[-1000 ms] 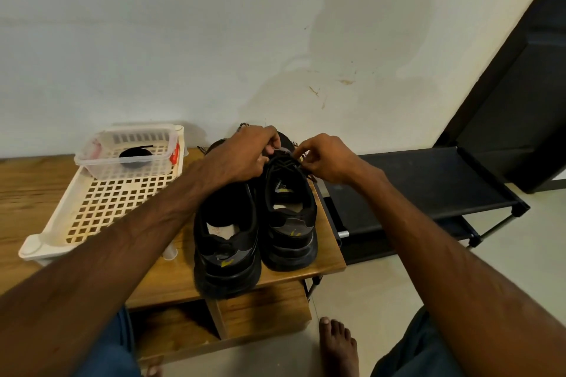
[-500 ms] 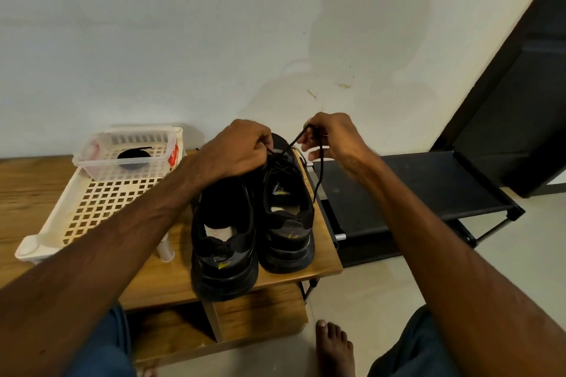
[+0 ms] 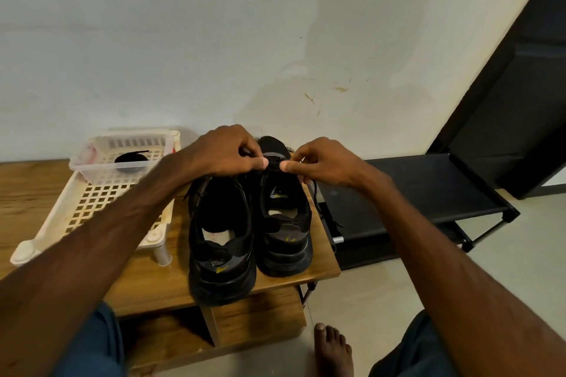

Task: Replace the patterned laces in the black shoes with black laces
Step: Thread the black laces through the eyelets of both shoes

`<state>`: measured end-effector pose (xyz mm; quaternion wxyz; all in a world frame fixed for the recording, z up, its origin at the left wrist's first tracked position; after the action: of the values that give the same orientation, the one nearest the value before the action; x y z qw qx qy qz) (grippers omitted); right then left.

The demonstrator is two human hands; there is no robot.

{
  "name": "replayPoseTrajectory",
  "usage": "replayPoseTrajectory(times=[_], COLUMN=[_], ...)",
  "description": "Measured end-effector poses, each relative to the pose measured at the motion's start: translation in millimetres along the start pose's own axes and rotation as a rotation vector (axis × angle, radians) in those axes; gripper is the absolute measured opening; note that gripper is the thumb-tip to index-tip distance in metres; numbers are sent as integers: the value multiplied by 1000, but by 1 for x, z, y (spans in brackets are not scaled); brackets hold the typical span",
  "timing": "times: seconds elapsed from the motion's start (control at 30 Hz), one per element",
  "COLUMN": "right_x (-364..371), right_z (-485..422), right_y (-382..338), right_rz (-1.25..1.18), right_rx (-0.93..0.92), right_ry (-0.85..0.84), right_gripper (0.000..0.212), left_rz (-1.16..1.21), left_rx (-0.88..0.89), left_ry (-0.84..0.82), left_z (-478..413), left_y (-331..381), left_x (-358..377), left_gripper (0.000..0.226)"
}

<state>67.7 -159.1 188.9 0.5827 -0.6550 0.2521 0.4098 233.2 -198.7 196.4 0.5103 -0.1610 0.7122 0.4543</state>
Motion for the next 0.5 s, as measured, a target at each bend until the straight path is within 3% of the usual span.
replayPoseTrajectory(times=[0.1, 0.3, 0.5], right_x=[-8, -6, -16], right_z=[2, 0, 0], right_y=[-8, -18, -24], right_rz=[2, 121, 148], right_rx=[-52, -86, -101], right_ry=[68, 75, 134], right_gripper=[27, 44, 21], left_rz=[7, 13, -35], left_rx=[30, 39, 81], left_ry=[33, 50, 133], left_z=[1, -2, -7], left_y=[5, 15, 34], left_x=[-1, 5, 2], left_gripper=[17, 17, 14])
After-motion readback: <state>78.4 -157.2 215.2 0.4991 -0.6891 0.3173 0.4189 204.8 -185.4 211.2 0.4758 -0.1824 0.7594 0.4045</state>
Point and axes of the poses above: each hand's wrist, its own z-axis away from the middle knuckle, its own x-axis out of the palm, y = z × x, the point moved 8 cm from there along -z, towards the middle knuckle, and after that the axes turned 1 degree about y, right-handed, at the moved point
